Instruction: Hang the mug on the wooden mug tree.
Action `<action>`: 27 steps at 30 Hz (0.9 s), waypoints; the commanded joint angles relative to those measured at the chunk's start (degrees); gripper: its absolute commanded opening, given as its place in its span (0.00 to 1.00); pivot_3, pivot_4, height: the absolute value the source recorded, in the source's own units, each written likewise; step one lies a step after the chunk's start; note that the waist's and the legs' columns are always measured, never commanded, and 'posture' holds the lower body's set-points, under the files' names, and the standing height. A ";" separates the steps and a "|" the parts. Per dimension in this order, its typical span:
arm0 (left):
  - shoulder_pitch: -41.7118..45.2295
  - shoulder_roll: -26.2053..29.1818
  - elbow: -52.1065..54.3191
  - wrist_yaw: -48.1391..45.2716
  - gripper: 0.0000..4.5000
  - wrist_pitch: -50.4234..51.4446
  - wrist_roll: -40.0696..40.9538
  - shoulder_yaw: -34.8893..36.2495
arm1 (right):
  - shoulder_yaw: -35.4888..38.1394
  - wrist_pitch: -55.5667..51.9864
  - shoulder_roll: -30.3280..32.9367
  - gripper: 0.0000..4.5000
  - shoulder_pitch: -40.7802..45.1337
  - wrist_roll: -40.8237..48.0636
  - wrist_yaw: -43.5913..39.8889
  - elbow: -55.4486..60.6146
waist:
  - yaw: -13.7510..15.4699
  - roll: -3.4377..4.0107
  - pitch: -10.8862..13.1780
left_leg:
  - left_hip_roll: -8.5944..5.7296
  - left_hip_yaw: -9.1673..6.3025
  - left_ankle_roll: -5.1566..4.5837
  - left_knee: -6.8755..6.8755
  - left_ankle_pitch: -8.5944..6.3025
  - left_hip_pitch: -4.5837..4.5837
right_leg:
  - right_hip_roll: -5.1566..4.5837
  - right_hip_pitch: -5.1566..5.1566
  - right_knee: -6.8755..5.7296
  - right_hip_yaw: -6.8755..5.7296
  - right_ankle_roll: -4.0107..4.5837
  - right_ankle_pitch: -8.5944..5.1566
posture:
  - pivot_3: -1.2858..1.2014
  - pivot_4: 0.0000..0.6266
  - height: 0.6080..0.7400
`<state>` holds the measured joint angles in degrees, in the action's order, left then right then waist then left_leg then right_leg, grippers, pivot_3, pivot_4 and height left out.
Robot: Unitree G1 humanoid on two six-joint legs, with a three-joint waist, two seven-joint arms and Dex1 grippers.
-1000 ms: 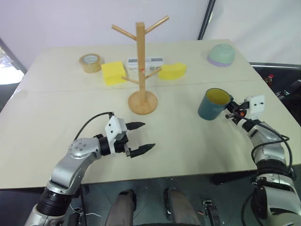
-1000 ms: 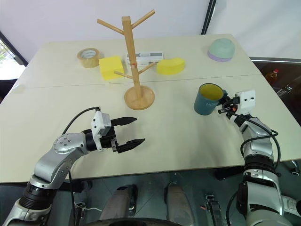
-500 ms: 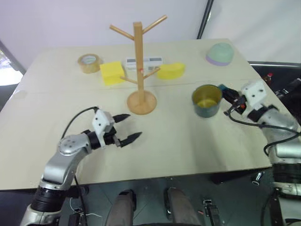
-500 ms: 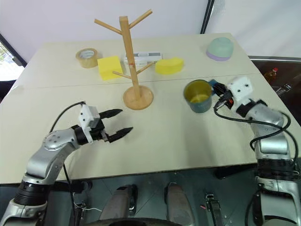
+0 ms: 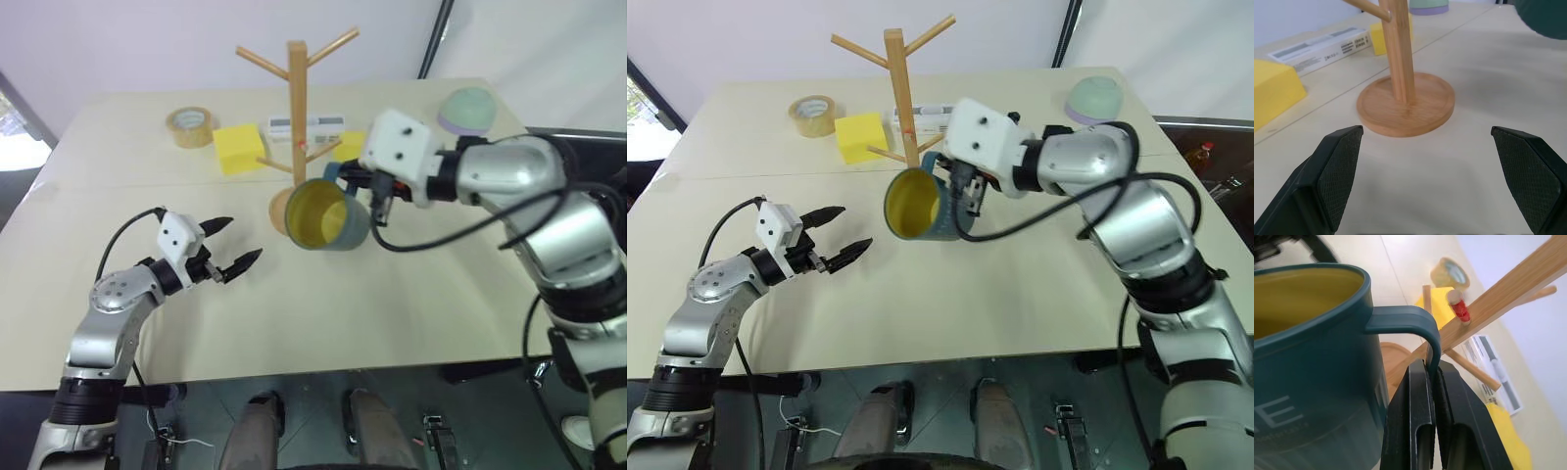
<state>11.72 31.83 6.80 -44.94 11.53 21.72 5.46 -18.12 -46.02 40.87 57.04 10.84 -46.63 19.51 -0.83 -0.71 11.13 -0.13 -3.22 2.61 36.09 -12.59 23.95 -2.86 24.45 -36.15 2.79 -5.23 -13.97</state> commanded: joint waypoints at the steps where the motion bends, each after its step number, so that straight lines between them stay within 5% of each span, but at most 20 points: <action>1: -0.75 -0.20 2.57 0.70 1.00 -1.02 0.03 0.91 | -0.75 -1.43 -2.58 0.01 4.77 -2.60 1.60 -2.75 | -0.12 0.00 0.00 | 0.01 0.00 0.00 -0.02 0.00 -0.01 | 0.03 0.01 -0.01 -0.01 0.00 0.00 | 0.52 0.24 1.00; 27: 0.48 -1.39 2.15 -0.06 1.00 -1.63 1.03 0.78 | -3.27 1.84 -11.77 0.01 10.01 -11.58 2.66 -17.74 | -0.26 0.00 0.00 | 0.03 -0.04 0.00 0.02 0.00 -0.03 | 0.16 0.02 -0.11 -0.04 -0.19 0.12 | 0.52 0.24 1.00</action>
<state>11.49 30.44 7.48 -44.84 10.80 21.94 5.43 -22.14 -45.07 29.27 65.60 0.12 -44.04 0.89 -1.09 -0.71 11.13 -0.10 -3.26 2.61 36.10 -12.59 23.92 -2.70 24.47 -36.26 2.75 -5.42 -13.85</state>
